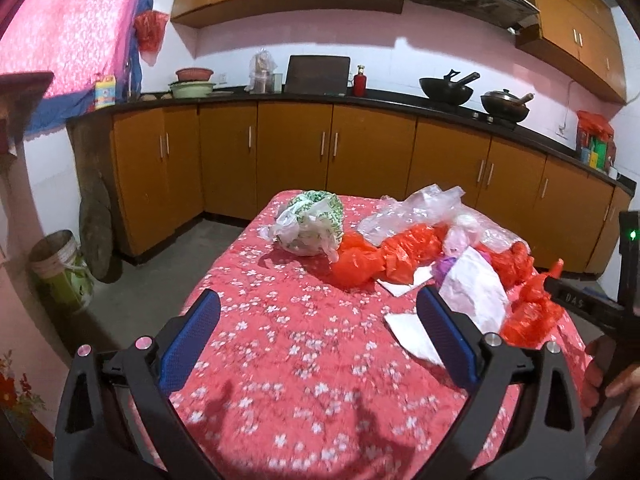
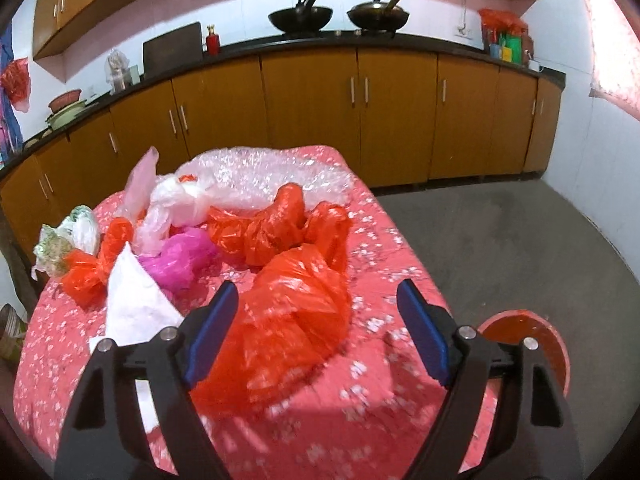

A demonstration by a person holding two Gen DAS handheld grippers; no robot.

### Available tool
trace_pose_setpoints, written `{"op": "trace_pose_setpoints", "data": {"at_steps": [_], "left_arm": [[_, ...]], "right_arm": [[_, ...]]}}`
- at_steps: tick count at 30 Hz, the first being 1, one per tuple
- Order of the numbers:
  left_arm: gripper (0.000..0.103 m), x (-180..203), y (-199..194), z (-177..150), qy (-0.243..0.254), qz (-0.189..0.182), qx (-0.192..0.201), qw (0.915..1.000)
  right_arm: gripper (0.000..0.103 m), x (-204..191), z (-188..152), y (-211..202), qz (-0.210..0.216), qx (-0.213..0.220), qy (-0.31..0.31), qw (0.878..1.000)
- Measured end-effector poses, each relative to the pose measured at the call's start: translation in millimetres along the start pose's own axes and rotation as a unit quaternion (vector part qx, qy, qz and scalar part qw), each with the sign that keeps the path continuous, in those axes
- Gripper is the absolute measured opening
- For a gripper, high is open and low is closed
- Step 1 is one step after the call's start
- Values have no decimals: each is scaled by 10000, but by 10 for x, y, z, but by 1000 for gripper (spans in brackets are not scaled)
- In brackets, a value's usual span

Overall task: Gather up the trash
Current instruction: 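Grasp the red plastic bag with the right gripper while the left gripper approaches the white bag, then grasp the white plastic bag with the left gripper and lift it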

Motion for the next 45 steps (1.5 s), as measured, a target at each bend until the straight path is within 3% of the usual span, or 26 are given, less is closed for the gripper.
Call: {"op": "trace_pose_setpoints", "data": {"at_steps": [5,7,9,12,17,25,33,37,41,45], "left_arm": [[98,151,206,35,106,-160,-28,9998],[98,248,272,51,206,-251,-2,9995],[98,352,308,60,306,-348,0,9989],[98,490,360,52,415,-477,-34,9980],[95,715,443,14,446,-774,-194,9958],[84,1194,592,-96,577,-1296,-547,9884],[59,1322,792,-269,536,-1400,-1063,9830],[53,1362,822,-370,599,-1520,-1245,9787],[12,1325,879,-452,677,-1457,-1410,9769],[4,1146,894,-397,602,-1289,-1326,9809]], "right_arm": [[79,24,-57,186,-99,-159,-98,9998],[69,35,-63,234,-68,-218,-118,9997],[44,21,-94,284,70,-338,-173,9993],[31,-8,-96,277,163,-312,-319,9989],[23,105,-7,195,114,-115,-217,9996],[22,314,77,98,102,71,-148,9998],[22,374,64,110,109,39,-107,9999],[22,352,56,126,110,26,-104,9999],[22,309,64,110,115,71,-161,9998],[22,255,89,78,138,149,-253,9995]]}}
Point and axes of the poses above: each gripper's, at about its wrist camera, not at the fingertips, and y roughly the way its jaws point, x to its right, z to its top, the point moved 9 cm from there along y, roughly the way its jaws point, and after that the axes turned 4 degrees about y, right-handed, at the moved point
